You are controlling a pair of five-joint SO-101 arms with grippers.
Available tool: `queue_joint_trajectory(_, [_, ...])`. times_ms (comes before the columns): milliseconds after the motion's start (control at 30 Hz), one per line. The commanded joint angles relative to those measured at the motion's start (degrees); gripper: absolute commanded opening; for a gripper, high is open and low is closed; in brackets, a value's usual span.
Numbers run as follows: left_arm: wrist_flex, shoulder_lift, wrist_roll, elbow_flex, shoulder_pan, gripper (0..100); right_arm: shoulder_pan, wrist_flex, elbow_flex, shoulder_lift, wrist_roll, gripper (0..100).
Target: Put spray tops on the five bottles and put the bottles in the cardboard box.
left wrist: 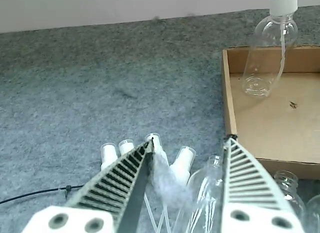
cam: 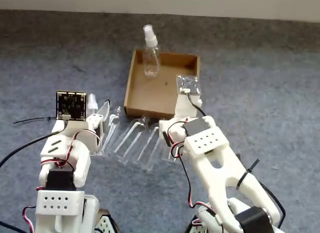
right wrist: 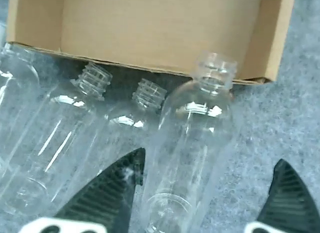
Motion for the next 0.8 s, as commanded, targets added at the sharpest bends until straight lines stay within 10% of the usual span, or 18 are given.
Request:
queue_joint_trajectory(0, [-1.1,-0.1,0.4,-0.5,-0.2,21,-0.1,-1.1,-0.3,0.9,-0.6,33.9])
queue_joint_trajectory(633, [-1.1,-0.1,0.4,-0.5,-0.2,21,8.4,2.5,-0.7,3.5,-0.1,7.0])
queue_joint_trajectory(767, [-1.1,-0.1,0.4,-0.5,-0.2,21,12.3,8.9,-0.7,-3.8,13.3,6.0])
